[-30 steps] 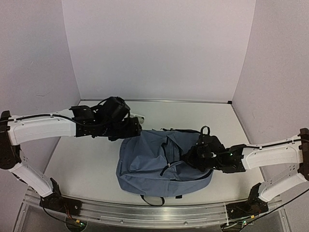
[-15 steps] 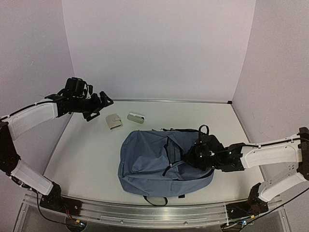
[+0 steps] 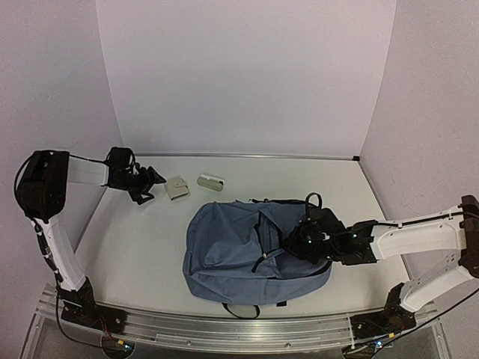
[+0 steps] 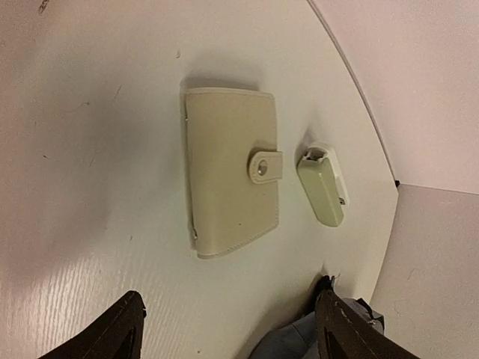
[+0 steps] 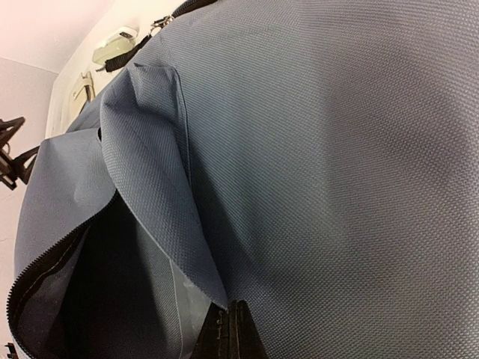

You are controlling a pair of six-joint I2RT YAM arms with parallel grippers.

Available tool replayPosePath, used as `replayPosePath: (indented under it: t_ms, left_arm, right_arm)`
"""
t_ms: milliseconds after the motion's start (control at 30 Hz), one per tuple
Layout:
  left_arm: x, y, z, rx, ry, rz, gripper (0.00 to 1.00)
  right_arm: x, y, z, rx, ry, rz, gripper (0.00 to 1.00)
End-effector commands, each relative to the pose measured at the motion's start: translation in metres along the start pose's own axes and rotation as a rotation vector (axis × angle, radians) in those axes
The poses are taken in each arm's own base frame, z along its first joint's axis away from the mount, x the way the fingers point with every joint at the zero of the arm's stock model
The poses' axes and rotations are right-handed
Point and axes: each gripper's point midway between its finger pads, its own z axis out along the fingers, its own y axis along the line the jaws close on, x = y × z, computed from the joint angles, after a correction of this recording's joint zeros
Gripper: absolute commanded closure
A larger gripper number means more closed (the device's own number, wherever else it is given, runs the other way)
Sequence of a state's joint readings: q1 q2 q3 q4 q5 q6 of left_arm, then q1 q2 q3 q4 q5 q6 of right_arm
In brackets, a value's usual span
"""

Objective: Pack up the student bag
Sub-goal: Pick up the personal item from the center of the board.

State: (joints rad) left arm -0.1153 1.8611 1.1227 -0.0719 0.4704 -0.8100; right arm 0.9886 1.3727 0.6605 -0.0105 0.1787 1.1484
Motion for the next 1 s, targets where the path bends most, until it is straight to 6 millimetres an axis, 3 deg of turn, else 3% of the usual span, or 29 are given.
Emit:
replayPosePath:
  t_ms: [0, 167, 600, 800, 967]
  left_arm:
    - [-0.021, -0.014, 0.016, 0.089, -0.005, 0.033, 0.29]
    - [-0.017, -0.004, 0.037, 0.099, 0.043, 0.023, 0.37]
    - [-0.013, 0.010, 0.071, 0.112, 0.121, -0.001, 0.57]
    - [-0.010, 0.024, 0.084, 0.078, 0.143, -0.037, 0.78]
    - [-0.012, 0.021, 0.085, 0.090, 0.136, -0.043, 0.99]
  right_arm:
    - [-0.009, -0.002, 0.000, 0.029, -0.032, -0.006, 1.00]
    - [-0.007, -0.003, 0.002, 0.036, -0.028, -0.007, 1.00]
    - [-0.007, -0.004, 0.004, 0.037, -0.025, -0.009, 1.00]
    - [-0.007, -0.005, 0.002, 0.035, -0.029, -0.004, 1.00]
    - [-0.008, -0.005, 0.000, 0.031, -0.036, 0.001, 1.00]
